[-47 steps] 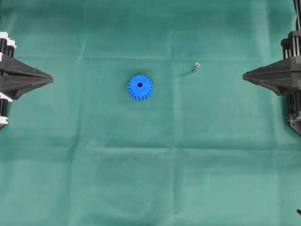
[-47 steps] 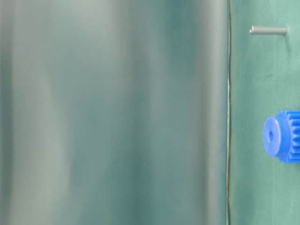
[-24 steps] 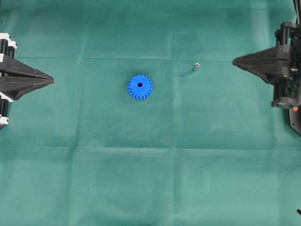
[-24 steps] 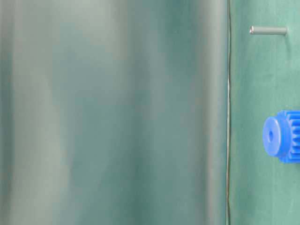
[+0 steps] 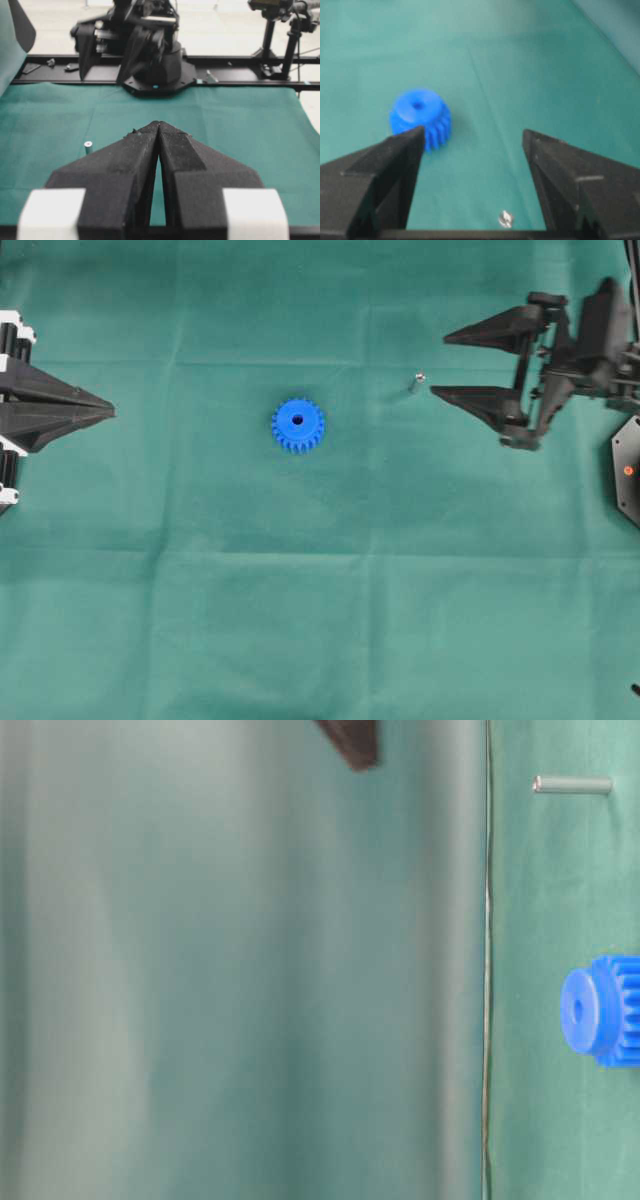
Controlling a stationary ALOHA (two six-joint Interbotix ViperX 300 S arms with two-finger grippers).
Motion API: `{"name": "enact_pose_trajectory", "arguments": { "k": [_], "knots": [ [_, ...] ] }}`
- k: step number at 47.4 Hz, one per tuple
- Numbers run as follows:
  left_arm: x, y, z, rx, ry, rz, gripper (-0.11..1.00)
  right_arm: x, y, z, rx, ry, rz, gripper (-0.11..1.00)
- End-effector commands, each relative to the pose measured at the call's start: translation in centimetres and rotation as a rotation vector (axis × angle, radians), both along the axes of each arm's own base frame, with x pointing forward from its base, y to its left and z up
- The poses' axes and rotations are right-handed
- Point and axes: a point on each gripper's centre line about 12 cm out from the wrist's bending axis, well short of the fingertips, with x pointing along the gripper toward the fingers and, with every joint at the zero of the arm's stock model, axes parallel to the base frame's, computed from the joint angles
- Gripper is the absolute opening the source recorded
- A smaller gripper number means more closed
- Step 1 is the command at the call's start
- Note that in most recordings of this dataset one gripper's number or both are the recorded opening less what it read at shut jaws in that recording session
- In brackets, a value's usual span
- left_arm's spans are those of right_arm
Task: Insert the shaft placed at a random location into the center hole of the small gear at another random location.
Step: 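Move the right gripper left toward the silver shaft, then lower the right gripper and grasp the silver shaft upright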
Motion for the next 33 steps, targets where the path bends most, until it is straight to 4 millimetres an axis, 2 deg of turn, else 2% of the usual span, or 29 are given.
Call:
{"name": "enact_pose_trajectory", "arguments": {
  "k": [1, 11, 19, 27, 33],
  "knots": [
    [0.2, 0.0, 1.0, 0.003, -0.025, -0.002, 0.0, 0.7, -0.8, -0.8, -0.004, -0.004, -0.021, 0.82],
    [0.2, 0.0, 1.0, 0.003, -0.023, -0.002, 0.0, 1.9, -1.7, -4.2, 0.023, 0.048, -0.053, 0.82],
    [0.2, 0.0, 0.9, 0.003, -0.017, -0.002, 0.0, 2.0, -2.2, -6.5, 0.046, 0.097, -0.082, 0.82],
    [0.2, 0.0, 0.8, 0.005, -0.012, -0.002, 0.0, 1.9, -2.5, -8.1, 0.062, 0.126, -0.106, 0.82],
    [0.2, 0.0, 0.9, 0.004, -0.015, -0.002, 0.0, 2.0, -2.6, -8.5, 0.063, 0.125, -0.112, 0.82]
  ]
}}
